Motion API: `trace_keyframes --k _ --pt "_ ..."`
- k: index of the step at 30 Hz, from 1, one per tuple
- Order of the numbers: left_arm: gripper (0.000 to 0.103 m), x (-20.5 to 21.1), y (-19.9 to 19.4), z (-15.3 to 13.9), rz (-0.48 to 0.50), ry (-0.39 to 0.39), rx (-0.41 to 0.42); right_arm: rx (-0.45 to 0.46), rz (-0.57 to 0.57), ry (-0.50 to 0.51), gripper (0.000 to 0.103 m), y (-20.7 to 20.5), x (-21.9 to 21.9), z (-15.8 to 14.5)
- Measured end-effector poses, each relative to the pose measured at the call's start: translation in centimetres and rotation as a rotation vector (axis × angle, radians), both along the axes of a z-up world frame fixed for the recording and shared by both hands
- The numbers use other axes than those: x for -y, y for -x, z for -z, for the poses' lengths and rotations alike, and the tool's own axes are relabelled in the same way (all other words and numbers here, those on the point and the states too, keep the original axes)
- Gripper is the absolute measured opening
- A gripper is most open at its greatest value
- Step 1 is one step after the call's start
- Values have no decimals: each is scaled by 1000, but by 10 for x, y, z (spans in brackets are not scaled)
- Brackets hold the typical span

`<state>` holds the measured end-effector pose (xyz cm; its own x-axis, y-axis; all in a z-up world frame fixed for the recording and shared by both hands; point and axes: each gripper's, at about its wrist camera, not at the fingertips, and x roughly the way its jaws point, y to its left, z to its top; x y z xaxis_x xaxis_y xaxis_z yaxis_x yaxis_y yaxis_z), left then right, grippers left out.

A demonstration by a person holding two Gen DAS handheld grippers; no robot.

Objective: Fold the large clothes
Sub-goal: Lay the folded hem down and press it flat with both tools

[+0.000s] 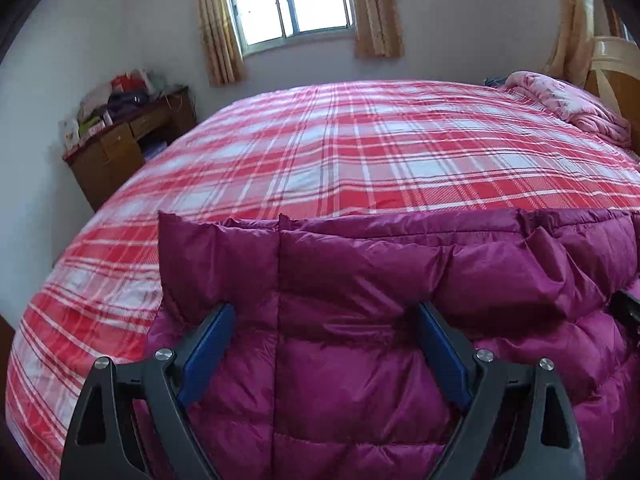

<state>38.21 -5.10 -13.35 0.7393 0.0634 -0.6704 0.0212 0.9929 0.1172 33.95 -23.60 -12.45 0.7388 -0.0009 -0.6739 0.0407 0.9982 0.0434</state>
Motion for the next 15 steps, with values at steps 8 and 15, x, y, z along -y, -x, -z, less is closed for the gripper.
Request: trace_keyframes --k 8,15 --pt "93 5 -2 14 0 -1 -30 -29 25 -18 79 -1 5 9" --pt "96 9 -10 19 -3 -27 -70 -63 42 -8 79 -6 5 14"
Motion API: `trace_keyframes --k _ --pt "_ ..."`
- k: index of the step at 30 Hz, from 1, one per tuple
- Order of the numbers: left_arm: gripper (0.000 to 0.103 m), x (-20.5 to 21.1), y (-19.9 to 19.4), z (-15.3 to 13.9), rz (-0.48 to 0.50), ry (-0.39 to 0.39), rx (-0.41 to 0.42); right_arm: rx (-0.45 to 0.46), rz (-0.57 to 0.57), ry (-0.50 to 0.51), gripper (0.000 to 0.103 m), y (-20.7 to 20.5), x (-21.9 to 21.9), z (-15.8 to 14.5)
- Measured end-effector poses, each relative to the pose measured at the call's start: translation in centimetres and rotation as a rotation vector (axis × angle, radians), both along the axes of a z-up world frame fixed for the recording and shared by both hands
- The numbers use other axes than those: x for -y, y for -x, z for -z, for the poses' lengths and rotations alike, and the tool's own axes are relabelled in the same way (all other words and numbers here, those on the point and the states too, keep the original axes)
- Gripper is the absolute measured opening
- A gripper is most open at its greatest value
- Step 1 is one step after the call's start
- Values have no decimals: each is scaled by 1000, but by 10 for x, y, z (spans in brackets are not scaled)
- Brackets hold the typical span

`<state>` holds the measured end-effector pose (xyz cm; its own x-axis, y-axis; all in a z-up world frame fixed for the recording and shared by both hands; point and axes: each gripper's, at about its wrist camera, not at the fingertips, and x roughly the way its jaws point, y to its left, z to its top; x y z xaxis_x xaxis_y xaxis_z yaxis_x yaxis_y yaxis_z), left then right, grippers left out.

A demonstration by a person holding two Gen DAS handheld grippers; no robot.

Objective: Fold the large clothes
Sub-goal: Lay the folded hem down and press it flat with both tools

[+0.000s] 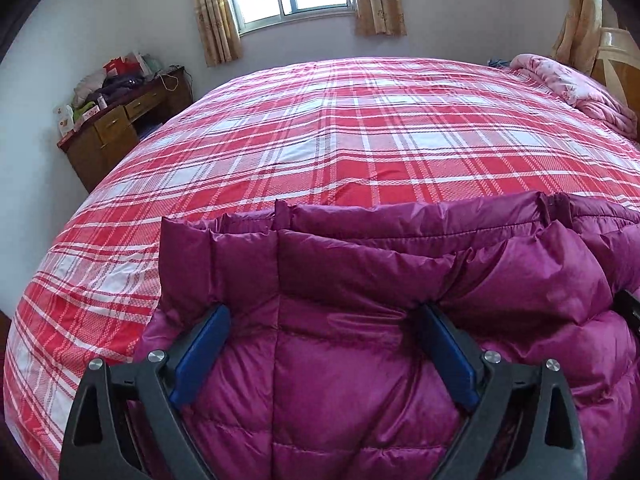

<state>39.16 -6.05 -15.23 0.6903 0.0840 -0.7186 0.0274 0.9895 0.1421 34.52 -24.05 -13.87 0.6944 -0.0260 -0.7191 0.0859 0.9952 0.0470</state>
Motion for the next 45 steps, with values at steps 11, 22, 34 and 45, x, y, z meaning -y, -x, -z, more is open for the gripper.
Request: trace_keyframes --k 11,22,34,45 --pt "100 3 -6 6 -13 -33 -36 -68 8 15 81 -8 -1 9" --pt "102 1 -8 8 -17 -27 -51 -100 16 41 83 -14 -3 13" --pt "102 0 -8 8 -18 -22 -48 -77 35 26 82 1 -10 -6" --pt "102 -1 -7 7 -18 -6 -45 -16 -69 -29 83 20 -51 0"
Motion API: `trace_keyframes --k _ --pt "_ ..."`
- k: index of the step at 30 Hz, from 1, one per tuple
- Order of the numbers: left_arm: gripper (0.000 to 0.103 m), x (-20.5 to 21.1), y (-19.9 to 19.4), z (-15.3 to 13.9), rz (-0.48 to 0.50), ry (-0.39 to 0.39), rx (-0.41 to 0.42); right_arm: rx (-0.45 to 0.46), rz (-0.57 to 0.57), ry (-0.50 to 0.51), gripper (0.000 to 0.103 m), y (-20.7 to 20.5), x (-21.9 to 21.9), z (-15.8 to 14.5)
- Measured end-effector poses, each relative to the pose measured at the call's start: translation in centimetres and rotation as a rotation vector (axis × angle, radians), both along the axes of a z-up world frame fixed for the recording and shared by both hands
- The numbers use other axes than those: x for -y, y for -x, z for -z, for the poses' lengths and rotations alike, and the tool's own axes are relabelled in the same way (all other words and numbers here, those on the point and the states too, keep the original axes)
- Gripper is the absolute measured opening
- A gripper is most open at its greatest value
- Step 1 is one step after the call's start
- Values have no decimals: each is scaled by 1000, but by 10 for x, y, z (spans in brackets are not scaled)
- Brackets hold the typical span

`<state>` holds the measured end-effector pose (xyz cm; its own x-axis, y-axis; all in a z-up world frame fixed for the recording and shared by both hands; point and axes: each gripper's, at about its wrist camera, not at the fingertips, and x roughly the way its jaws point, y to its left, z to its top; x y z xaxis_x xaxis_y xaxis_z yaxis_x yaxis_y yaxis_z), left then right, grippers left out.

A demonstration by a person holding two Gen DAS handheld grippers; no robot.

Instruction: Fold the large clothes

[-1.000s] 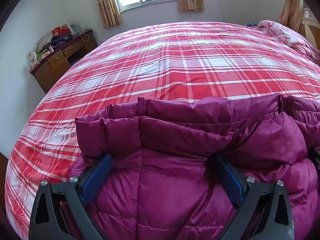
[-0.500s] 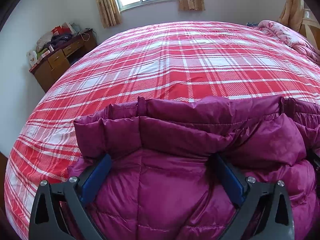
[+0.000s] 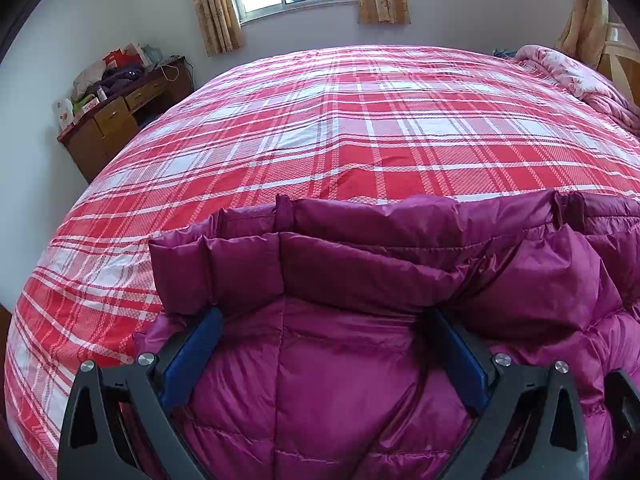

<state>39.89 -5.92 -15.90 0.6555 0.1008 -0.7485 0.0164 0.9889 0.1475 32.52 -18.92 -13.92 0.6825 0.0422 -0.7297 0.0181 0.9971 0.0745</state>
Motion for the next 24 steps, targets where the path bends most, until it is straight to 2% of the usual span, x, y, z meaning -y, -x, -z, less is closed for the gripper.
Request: trace_keyframes --k 2,7,13,15,18,19,22,24 --pt "102 0 0 0 0 -2 0 -14 2 -14 83 -3 2 3" --pt "102 -1 1 -1 0 -5 -4 -41 4 53 85 -9 -6 10" --pt "102 -10 13 -13 20 26 -35 -38 1 53 86 -4 -2 12" --pt "102 -16 29 -25 25 27 -6 -35 3 52 86 -3 -2 12" --pt "102 -30 58 -43 27 12 90 -32 2 55 86 -1 -3 12" --pt "102 -32 61 -42 22 7 89 -31 -1 57 86 -1 -3 11" --pt "102 -36 59 -25 10 -3 14 -18 -29 50 86 8 -1 3" --pt "102 -40 60 -17 -5 7 15 31 -3 34 86 27 11 -9"
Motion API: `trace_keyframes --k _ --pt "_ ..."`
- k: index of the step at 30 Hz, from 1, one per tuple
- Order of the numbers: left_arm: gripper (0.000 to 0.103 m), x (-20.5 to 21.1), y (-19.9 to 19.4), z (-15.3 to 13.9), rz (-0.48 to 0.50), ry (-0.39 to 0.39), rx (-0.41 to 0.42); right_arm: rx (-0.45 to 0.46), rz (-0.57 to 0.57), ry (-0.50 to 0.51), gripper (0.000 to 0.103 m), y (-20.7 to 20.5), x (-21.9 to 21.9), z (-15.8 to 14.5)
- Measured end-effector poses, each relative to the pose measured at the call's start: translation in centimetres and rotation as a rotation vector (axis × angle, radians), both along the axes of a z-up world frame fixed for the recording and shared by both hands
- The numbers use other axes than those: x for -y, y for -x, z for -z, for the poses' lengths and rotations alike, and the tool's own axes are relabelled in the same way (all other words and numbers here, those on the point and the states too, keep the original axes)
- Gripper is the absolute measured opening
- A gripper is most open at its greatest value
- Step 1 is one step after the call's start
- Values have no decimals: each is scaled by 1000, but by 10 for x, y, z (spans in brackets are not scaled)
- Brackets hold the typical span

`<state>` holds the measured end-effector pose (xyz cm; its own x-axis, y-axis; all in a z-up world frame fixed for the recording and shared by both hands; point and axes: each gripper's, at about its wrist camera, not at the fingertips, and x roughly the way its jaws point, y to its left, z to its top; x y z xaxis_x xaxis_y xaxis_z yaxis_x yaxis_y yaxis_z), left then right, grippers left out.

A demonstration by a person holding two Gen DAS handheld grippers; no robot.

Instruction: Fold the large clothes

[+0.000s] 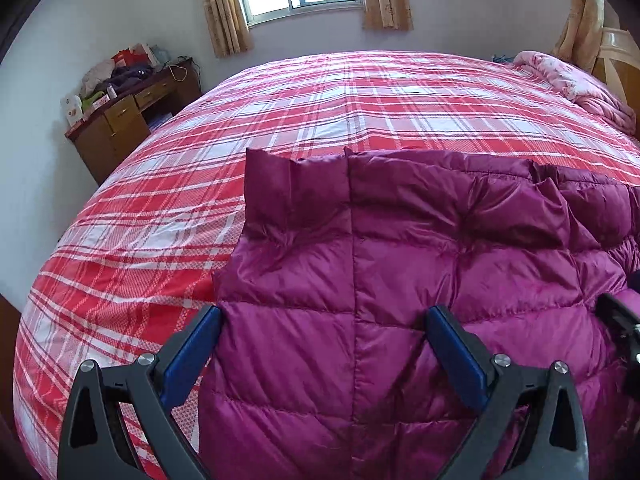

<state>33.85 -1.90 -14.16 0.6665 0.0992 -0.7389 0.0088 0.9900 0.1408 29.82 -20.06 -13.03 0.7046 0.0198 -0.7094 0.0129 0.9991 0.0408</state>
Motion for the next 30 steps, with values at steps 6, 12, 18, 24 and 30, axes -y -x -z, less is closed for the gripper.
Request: trace_keyframes --k 6,12,18,24,30 --pt "102 6 3 6 -9 -30 40 77 162 23 90 34 58 -4" --pt "102 8 0 10 -11 -44 35 14 162 -29 93 29 72 14" --pt "102 4 -5 14 -14 -9 13 -13 162 -54 94 25 78 20" --pt "102 -20 16 -5 -49 47 34 -8 163 8 94 36 68 12" --pt "102 -65 82 -30 -74 146 100 95 57 -62 94 96 36 -10"
